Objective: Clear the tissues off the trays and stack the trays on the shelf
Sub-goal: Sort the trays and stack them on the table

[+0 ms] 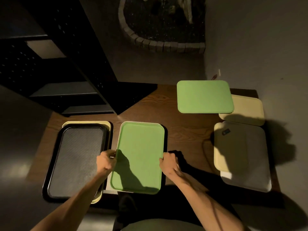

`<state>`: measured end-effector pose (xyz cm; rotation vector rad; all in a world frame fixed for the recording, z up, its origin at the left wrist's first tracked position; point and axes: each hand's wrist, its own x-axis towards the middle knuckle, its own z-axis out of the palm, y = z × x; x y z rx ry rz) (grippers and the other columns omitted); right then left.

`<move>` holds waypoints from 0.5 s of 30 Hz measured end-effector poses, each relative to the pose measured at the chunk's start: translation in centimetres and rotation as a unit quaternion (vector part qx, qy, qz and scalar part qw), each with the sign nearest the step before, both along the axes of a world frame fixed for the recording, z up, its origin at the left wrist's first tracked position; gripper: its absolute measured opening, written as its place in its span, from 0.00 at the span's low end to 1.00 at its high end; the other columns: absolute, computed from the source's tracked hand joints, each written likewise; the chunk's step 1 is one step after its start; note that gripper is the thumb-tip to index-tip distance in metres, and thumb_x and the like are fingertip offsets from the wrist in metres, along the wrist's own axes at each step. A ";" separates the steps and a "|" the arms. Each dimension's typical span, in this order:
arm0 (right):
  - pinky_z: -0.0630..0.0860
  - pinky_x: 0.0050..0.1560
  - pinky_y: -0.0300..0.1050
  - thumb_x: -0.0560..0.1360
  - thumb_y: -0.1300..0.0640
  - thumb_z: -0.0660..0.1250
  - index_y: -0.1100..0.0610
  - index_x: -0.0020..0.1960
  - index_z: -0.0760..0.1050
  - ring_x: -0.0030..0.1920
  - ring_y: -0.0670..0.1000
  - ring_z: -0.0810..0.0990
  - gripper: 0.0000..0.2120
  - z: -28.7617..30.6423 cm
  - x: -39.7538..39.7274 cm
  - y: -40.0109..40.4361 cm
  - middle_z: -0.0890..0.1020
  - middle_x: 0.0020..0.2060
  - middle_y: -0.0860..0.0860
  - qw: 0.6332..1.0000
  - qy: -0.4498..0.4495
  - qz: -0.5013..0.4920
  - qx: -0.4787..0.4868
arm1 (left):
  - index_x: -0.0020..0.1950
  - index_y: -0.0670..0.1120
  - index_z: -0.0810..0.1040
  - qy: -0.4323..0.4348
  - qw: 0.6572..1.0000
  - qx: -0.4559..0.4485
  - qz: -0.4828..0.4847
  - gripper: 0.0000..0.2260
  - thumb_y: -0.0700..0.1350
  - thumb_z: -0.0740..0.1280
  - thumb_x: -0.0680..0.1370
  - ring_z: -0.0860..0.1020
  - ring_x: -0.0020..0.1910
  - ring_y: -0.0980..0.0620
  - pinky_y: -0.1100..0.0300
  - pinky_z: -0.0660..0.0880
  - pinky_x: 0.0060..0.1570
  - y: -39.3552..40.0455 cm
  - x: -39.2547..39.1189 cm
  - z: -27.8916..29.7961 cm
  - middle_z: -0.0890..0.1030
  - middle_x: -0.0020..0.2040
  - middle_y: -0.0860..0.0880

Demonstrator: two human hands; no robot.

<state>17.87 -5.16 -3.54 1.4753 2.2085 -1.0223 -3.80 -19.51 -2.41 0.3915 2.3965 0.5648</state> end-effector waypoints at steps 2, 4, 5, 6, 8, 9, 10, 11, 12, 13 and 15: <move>0.78 0.48 0.50 0.81 0.57 0.62 0.62 0.56 0.79 0.54 0.61 0.82 0.11 0.0 -0.5 -0.4 0.82 0.53 0.61 0.999 -0.030 0.020 0.014 | 0.62 0.43 0.80 0.023 0.999 -0.030 -0.025 0.14 0.37 0.68 0.76 0.82 0.55 0.43 0.48 0.79 0.58 -0.3 0.2 -0.5 0.82 0.58 0.41; 0.77 0.49 0.50 0.82 0.56 0.61 0.63 0.58 0.78 0.56 0.61 0.81 0.12 -0.1 -0.7 -0.3 0.81 0.55 0.61 0.998 -0.042 0.031 0.018 | 0.67 0.43 0.76 0.031 0.998 -0.049 -0.039 0.17 0.38 0.66 0.78 0.79 0.58 0.40 0.45 0.77 0.60 -0.4 0.3 -1.0 0.78 0.62 0.38; 0.76 0.49 0.50 0.83 0.55 0.60 0.63 0.59 0.77 0.56 0.61 0.80 0.13 -0.2 -0.7 -0.3 0.80 0.55 0.61 0.998 -0.045 0.035 0.017 | 0.68 0.43 0.75 0.024 0.998 -0.054 -0.037 0.17 0.39 0.65 0.79 0.78 0.58 0.38 0.44 0.77 0.60 -0.4 0.4 -1.3 0.77 0.63 0.37; 0.75 0.48 0.50 0.83 0.55 0.60 0.64 0.60 0.76 0.57 0.61 0.79 0.14 -0.2 -0.7 -0.2 0.79 0.56 0.62 0.998 -0.046 0.040 0.018 | 0.69 0.43 0.75 0.013 0.998 -0.061 -0.031 0.17 0.39 0.63 0.79 0.79 0.58 0.38 0.44 0.77 0.59 -0.3 0.5 -1.4 0.78 0.63 0.37; 0.75 0.48 0.50 0.83 0.55 0.59 0.64 0.60 0.76 0.56 0.61 0.79 0.14 -0.2 -0.9 -0.1 0.79 0.55 0.61 0.997 -0.048 0.050 0.019 | 0.67 0.42 0.76 0.010 0.997 -0.075 -0.030 0.16 0.38 0.61 0.80 0.80 0.54 0.37 0.45 0.78 0.57 -0.1 0.5 -1.5 0.80 0.59 0.36; 0.76 0.48 0.50 0.83 0.56 0.59 0.64 0.60 0.76 0.55 0.61 0.80 0.14 -0.3 -1.0 -0.2 0.79 0.55 0.61 0.997 -0.049 0.051 0.020 | 0.65 0.42 0.78 0.017 0.996 -0.080 -0.039 0.15 0.37 0.60 0.80 0.80 0.52 0.37 0.45 0.79 0.56 0.0 0.4 -1.7 0.81 0.57 0.36; 0.76 0.48 0.50 0.83 0.56 0.59 0.64 0.59 0.77 0.55 0.61 0.80 0.13 -0.3 -1.1 -0.3 0.80 0.54 0.61 0.997 -0.049 0.050 0.024 | 0.62 0.42 0.79 0.029 0.994 -0.089 -0.056 0.15 0.35 0.59 0.79 0.81 0.50 0.38 0.45 0.79 0.54 0.1 0.5 -1.7 0.82 0.53 0.37; 0.76 0.47 0.50 0.83 0.56 0.59 0.63 0.59 0.77 0.54 0.61 0.80 0.13 -0.3 -1.2 -0.4 0.80 0.53 0.61 0.997 -0.050 0.048 0.028 | 0.59 0.42 0.80 0.044 0.992 -0.095 -0.077 0.14 0.35 0.59 0.78 0.81 0.47 0.39 0.46 0.80 0.52 0.2 0.5 -1.8 0.83 0.50 0.38; 0.77 0.46 0.49 0.83 0.56 0.59 0.63 0.59 0.77 0.54 0.61 0.81 0.13 -0.3 -1.3 -0.4 0.81 0.52 0.61 0.997 -0.052 0.050 0.032 | 0.57 0.42 0.79 0.054 0.989 -0.101 -0.089 0.13 0.34 0.59 0.78 0.82 0.45 0.40 0.46 0.81 0.50 0.2 0.5 -1.7 0.83 0.47 0.39; 0.77 0.46 0.49 0.83 0.56 0.58 0.63 0.58 0.78 0.53 0.60 0.81 0.13 -0.4 -1.3 -0.4 0.81 0.52 0.61 0.997 -0.054 0.051 0.033 | 0.56 0.42 0.79 0.059 0.989 -0.101 -0.096 0.12 0.34 0.59 0.77 0.82 0.44 0.40 0.46 0.81 0.49 0.2 0.4 -2.0 0.83 0.46 0.40; 0.76 0.45 0.49 0.83 0.57 0.58 0.63 0.58 0.78 0.52 0.60 0.81 0.13 -0.4 -1.5 -0.2 0.81 0.52 0.61 0.997 -0.057 0.051 0.034 | 0.57 0.42 0.78 0.058 0.988 -0.104 -0.100 0.12 0.34 0.59 0.78 0.82 0.44 0.40 0.47 0.81 0.49 0.5 0.2 -2.0 0.83 0.47 0.39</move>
